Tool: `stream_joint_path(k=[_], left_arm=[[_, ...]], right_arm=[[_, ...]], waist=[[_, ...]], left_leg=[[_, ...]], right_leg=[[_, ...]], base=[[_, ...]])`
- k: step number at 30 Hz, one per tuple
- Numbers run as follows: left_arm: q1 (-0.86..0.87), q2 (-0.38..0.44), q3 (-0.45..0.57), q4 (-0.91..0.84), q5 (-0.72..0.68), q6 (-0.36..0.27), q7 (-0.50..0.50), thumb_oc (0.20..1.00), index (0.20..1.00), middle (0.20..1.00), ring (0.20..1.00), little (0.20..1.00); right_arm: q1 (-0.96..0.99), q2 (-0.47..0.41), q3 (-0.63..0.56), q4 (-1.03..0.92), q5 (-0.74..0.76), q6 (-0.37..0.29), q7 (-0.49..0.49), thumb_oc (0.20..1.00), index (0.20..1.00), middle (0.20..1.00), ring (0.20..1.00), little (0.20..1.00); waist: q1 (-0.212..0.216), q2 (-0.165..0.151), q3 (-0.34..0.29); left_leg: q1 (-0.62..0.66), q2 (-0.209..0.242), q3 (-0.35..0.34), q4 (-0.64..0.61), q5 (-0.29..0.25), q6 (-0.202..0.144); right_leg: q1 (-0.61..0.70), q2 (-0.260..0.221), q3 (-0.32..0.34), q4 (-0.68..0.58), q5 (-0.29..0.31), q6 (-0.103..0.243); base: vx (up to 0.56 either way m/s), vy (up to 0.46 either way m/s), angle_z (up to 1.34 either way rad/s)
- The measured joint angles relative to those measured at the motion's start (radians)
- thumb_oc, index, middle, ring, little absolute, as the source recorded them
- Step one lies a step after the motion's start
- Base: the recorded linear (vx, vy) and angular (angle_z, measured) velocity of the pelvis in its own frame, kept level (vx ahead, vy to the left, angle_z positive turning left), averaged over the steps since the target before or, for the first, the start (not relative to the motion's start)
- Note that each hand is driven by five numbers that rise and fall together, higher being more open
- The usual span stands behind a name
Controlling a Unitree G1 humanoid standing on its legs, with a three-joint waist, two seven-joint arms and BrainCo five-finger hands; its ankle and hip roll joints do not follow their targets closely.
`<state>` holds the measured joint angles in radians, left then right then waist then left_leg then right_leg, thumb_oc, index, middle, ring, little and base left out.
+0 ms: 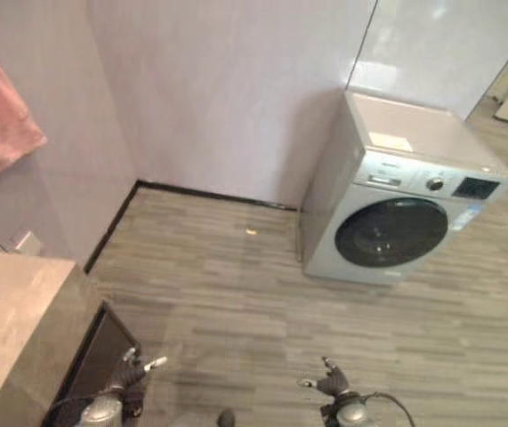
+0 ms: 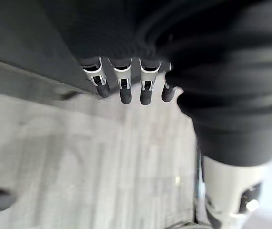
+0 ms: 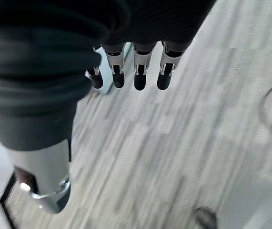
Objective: Put brush and paste in cup on sink, flatten towel.
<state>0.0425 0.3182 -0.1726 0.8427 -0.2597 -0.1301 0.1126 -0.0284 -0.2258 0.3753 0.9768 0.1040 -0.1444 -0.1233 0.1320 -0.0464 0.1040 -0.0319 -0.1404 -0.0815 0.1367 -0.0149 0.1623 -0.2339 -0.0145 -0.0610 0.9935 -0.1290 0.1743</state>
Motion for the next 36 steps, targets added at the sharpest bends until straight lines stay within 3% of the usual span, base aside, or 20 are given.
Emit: stream_joint_path(k=[1, 3, 4, 5, 6, 8, 9, 10, 12, 13, 14, 15, 16, 17, 20, 22, 24, 29, 31, 36], left_arm=[[-0.007, 0.003, -0.005, -0.001, 0.005, 0.0, -0.006, 1.0, 1.0, 1.0, 1.0, 1.0], [-0.03, 0.014, -0.004, 0.013, 0.007, -0.001, -0.007, 1.0, 1.0, 1.0, 1.0, 1.0], [-0.036, 0.011, -0.003, 0.049, 0.03, 0.001, -0.006, 1.0, 1.0, 1.0, 1.0, 1.0], [-0.04, 0.017, 0.0, 0.052, 0.037, 0.002, -0.007, 1.0, 1.0, 1.0, 1.0, 1.0], [-0.039, 0.02, 0.0, 0.048, 0.043, 0.002, -0.008, 1.0, 1.0, 1.0, 1.0, 1.0], [-0.025, 0.017, -0.006, 0.05, 0.043, 0.002, -0.008, 1.0, 1.0, 1.0, 1.0, 1.0], [-0.039, 0.018, -0.002, 0.049, 0.043, 0.0, -0.007, 1.0, 1.0, 1.0, 1.0, 1.0], [-0.05, 0.019, -0.002, 0.049, 0.043, 0.0, -0.006, 1.0, 1.0, 1.0, 1.0, 1.0], [-0.036, 0.003, -0.007, 0.053, 0.044, 0.0, -0.007, 1.0, 1.0, 1.0, 1.0, 1.0], [-0.033, -0.022, -0.007, 0.083, 0.044, -0.001, -0.007, 1.0, 1.0, 1.0, 1.0, 1.0], [-0.03, -0.034, -0.007, 0.099, 0.044, -0.001, -0.008, 1.0, 1.0, 1.0, 1.0, 1.0], [-0.017, -0.047, -0.013, 0.12, 0.045, -0.003, -0.01, 1.0, 1.0, 1.0, 1.0, 1.0], [-0.03, -0.098, -0.01, 0.16, 0.043, -0.003, -0.006, 1.0, 1.0, 1.0, 1.0, 1.0], [-0.021, -0.096, -0.043, 0.158, 0.042, -0.004, -0.005, 1.0, 1.0, 1.0, 1.0, 1.0], [0.002, -0.075, -0.072, 0.168, 0.042, 0.001, -0.006, 1.0, 1.0, 1.0, 1.0, 1.0], [0.0, -0.098, -0.064, 0.165, 0.03, 0.001, -0.004, 1.0, 1.0, 1.0, 1.0, 1.0], [-0.001, -0.126, -0.07, 0.17, 0.032, 0.001, 0.0, 1.0, 1.0, 1.0, 1.0, 1.0], [-0.001, -0.101, -0.066, 0.168, 0.033, 0.001, 0.003, 1.0, 1.0, 1.0, 1.0, 1.0], [0.003, -0.077, -0.062, 0.168, 0.033, 0.001, 0.004, 1.0, 1.0, 1.0, 1.0, 1.0], [0.002, -0.03, -0.023, 0.166, 0.032, 0.001, 0.016, 1.0, 1.0, 1.0, 1.0, 1.0]], right_arm=[[0.01, 0.001, 0.001, -0.011, 0.0, -0.001, 0.003, 1.0, 1.0, 1.0, 1.0, 1.0], [0.01, -0.002, 0.0, -0.028, 0.0, 0.0, 0.016, 1.0, 1.0, 1.0, 1.0, 1.0], [0.004, -0.011, 0.004, -0.072, 0.001, -0.001, 0.019, 1.0, 1.0, 1.0, 1.0, 1.0], [0.005, -0.009, 0.003, -0.081, 0.001, -0.002, 0.02, 1.0, 1.0, 1.0, 1.0, 1.0], [0.01, -0.007, 0.002, -0.078, 0.001, 0.0, 0.02, 1.0, 1.0, 1.0, 1.0, 1.0], [0.032, -0.009, 0.001, -0.077, 0.001, 0.0, 0.019, 1.0, 1.0, 1.0, 1.0, 1.0], [0.031, -0.01, -0.001, -0.075, 0.001, 0.001, 0.018, 1.0, 1.0, 1.0, 1.0, 1.0], [0.025, -0.011, -0.001, -0.072, 0.001, 0.001, 0.018, 1.0, 1.0, 1.0, 1.0, 1.0], [0.022, -0.019, -0.001, -0.066, 0.001, 0.001, 0.018, 1.0, 1.0, 1.0, 1.0, 1.0], [0.032, -0.03, 0.0, -0.063, 0.001, 0.0, 0.019, 1.0, 1.0, 1.0, 1.0, 1.0], [0.041, -0.033, -0.001, -0.061, 0.001, 0.0, 0.019, 1.0, 1.0, 1.0, 1.0, 1.0], [0.073, -0.043, -0.005, -0.064, 0.0, -0.003, 0.019, 1.0, 1.0, 1.0, 1.0, 1.0], [0.07, -0.062, -0.017, -0.015, 0.0, 0.008, 0.021, 1.0, 1.0, 1.0, 1.0, 1.0], [0.076, -0.053, -0.009, -0.002, 0.0, 0.012, 0.02, 1.0, 1.0, 1.0, 1.0, 1.0], [0.057, -0.019, 0.005, -0.016, 0.0, 0.002, 0.022, 1.0, 1.0, 1.0, 1.0, 1.0], [0.022, -0.027, 0.004, -0.018, 0.0, -0.008, 0.017, 1.0, 1.0, 1.0, 1.0, 1.0], [-0.007, -0.031, 0.013, -0.032, 0.0, -0.009, 0.016, 1.0, 1.0, 1.0, 1.0, 1.0], [0.016, -0.026, 0.047, -0.024, -0.002, -0.007, 0.019, 1.0, 1.0, 1.0, 1.0, 1.0], [0.029, -0.026, 0.047, -0.024, -0.002, -0.007, 0.019, 1.0, 1.0, 1.0, 1.0, 1.0], [0.048, -0.038, 0.049, -0.038, -0.002, -0.006, 0.023, 1.0, 1.0, 1.0, 1.0, 1.0]], waist=[[-0.022, 0.023, 0.008], [-0.021, 0.029, 0.019], [-0.032, 0.033, 0.035], [-0.037, 0.019, 0.048], [-0.036, 0.009, 0.056], [-0.049, 0.01, 0.048], [-0.065, -0.004, 0.044], [-0.065, -0.015, 0.043], [-0.071, -0.01, 0.043], [-0.075, -0.004, 0.026], [-0.085, -0.029, 0.014], [-0.103, -0.087, -0.005], [-0.072, -0.008, -0.015], [-0.073, 0.002, -0.032], [-0.055, -0.065, -0.058], [-0.06, -0.06, -0.056], [-0.073, -0.042, -0.057], [-0.059, -0.059, -0.074], [-0.045, -0.065, -0.078], [-0.028, -0.067, -0.084]], left_leg=[[0.02, 0.003, -0.044, -0.002, -0.005, -0.021], [0.053, -0.008, -0.064, -0.041, -0.025, -0.025], [0.081, -0.017, -0.074, -0.054, -0.046, -0.031], [0.093, -0.03, -0.079, -0.048, -0.041, -0.027], [0.123, -0.041, -0.082, -0.048, -0.05, -0.035], [0.159, -0.04, -0.112, -0.03, -0.088, -0.088], [0.174, -0.044, -0.143, -0.027, -0.1, -0.09], [0.182, -0.047, -0.148, -0.027, -0.103, -0.093], [0.223, -0.045, -0.155, -0.012, -0.107, -0.1], [0.225, -0.061, -0.175, 0.029, -0.112, -0.108], [0.212, -0.105, -0.183, 0.095, -0.113, -0.119], [0.194, -0.18, -0.182, 0.196, -0.161, -0.13], [0.195, -0.129, -0.233, 0.263, -0.244, -0.131], [0.17, -0.09, -0.238, 0.341, -0.295, -0.154], [0.067, 0.007, -0.275, 0.42, -0.327, -0.217], [0.03, 0.071, -0.337, 0.397, -0.349, -0.258], [0.083, 0.123, -0.35, 0.249, -0.35, -0.253], [0.154, 0.174, -0.348, 0.102, -0.345, -0.245], [0.149, 0.184, -0.348, 0.119, -0.345, -0.245], [0.049, 0.158, -0.354, 0.352, -0.34, -0.256]], right_leg=[[-0.029, 0.052, 0.035, -0.074, -0.012, -0.006], [-0.132, 0.027, -0.04, -0.216, -0.036, -0.036], [-0.157, -0.021, -0.148, -0.513, -0.011, -0.102], [-0.153, -0.021, -0.128, -0.708, 0.021, -0.085], [-0.165, -0.027, -0.12, -0.752, 0.04, -0.094], [-0.179, -0.008, -0.115, -0.794, 0.083, -0.117], [-0.161, 0.01, -0.105, -0.906, 0.11, -0.109], [-0.178, 0.024, -0.107, -0.889, 0.126, -0.123], [-0.147, 0.106, -0.12, -0.83, 0.186, -0.209], [-0.1, 0.166, -0.112, -0.844, 0.214, -0.264], [-0.039, 0.181, -0.083, -0.897, 0.245, -0.328], [0.04, 0.132, -0.027, -0.941, 0.253, -0.46], [0.056, 0.176, -0.051, -0.929, 0.226, -0.417], [0.068, 0.189, -0.053, -0.942, 0.22, -0.425], [0.082, 0.158, -0.068, -0.982, 0.236, -0.4], [0.08, 0.149, -0.08, -0.977, 0.236, -0.369], [0.075, 0.151, -0.091, -0.973, 0.232, -0.333], [0.06, 0.16, -0.119, -0.94, 0.175, -0.257], [0.063, 0.174, -0.119, -0.941, 0.161, -0.264], [0.096, 0.201, -0.119, -0.986, 0.164, -0.292]], base=[[0.29, 0.191, 0.87], [0.37, 0.102, 0.44], [0.25, 0.017, 0.16], [0.27, 0.001, 0.27], [0.28, 0.008, 0.22], [0.33, -0.006, 0.4], [0.28, -0.034, 0.69], [0.32, -0.071, 0.62], [0.34, -0.081, 0.23], [0.47, -0.085, 0.36], [0.47, -0.083, 0.79], [0.46, -0.098, 0.74], [0.3, -0.083, 0.75], [0.25, -0.089, 0.45], [0.19, -0.065, 0.31], [0.21, -0.06, 0.1], [0.22, -0.053, 0.08], [0.21, -0.058, 0.09], [0.19, -0.08, -0.01], [0.14, -0.056, 0.02]])
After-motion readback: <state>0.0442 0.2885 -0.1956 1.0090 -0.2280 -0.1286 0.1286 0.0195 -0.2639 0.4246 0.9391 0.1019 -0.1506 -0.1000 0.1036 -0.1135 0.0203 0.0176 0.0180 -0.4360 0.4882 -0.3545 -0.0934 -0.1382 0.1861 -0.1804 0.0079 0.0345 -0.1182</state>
